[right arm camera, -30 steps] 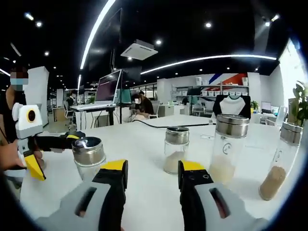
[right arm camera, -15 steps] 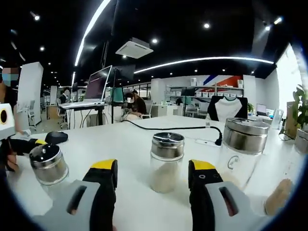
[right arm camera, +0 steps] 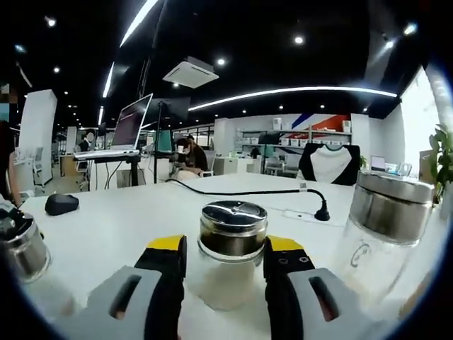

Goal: Rotate the seasoning bottle until the label or dispensing opening points toward the visible target arrow and the bottle remains upright within the marked orientation range

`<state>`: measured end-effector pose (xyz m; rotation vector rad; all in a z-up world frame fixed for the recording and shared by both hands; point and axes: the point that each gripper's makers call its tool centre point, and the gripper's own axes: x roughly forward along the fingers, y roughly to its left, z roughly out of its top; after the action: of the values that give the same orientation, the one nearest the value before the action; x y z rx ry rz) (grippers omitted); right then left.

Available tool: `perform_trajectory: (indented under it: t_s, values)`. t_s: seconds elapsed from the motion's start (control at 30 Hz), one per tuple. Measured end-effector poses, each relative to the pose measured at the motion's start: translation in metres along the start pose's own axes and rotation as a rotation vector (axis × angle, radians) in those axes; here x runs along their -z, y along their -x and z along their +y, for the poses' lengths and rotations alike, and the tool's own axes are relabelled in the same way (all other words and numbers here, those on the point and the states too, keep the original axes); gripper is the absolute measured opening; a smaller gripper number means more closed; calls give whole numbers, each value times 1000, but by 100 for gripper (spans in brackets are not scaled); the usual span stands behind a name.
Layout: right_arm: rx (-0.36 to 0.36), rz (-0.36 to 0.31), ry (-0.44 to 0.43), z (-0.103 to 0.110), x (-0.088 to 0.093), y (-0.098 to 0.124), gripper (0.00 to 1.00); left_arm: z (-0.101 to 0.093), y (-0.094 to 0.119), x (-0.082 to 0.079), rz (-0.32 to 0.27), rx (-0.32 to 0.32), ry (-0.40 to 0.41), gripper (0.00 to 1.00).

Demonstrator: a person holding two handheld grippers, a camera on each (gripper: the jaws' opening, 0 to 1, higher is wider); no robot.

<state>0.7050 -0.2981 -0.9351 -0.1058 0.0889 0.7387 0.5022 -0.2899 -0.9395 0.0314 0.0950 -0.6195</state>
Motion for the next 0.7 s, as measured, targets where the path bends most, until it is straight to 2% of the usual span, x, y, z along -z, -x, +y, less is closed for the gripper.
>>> perform_trajectory:
  t_s: [0.1, 0.2, 0.33, 0.47, 0.57, 0.7]
  values:
    - [4, -3, -11, -2, -2, 0, 34, 1, -1, 0, 2, -5, 3, 99]
    - [18, -8, 35, -5, -3, 6, 33, 1, -1, -1, -1, -12, 7, 99]
    - [-11, -68, -48, -5, -15, 18, 33, 2, 0, -3, -14, -18, 6, 97]
    - [-11, -103, -69, -13, -30, 29, 33, 0, -1, -2, -20, -8, 21, 97]
    - [-36, -138, -98, -10, -40, 46, 33, 1, -1, -6, -31, -24, 11, 96]
    - [-61, -162, -109, -5, -46, 65, 33, 8, 2, -22, -102, -83, -19, 92]
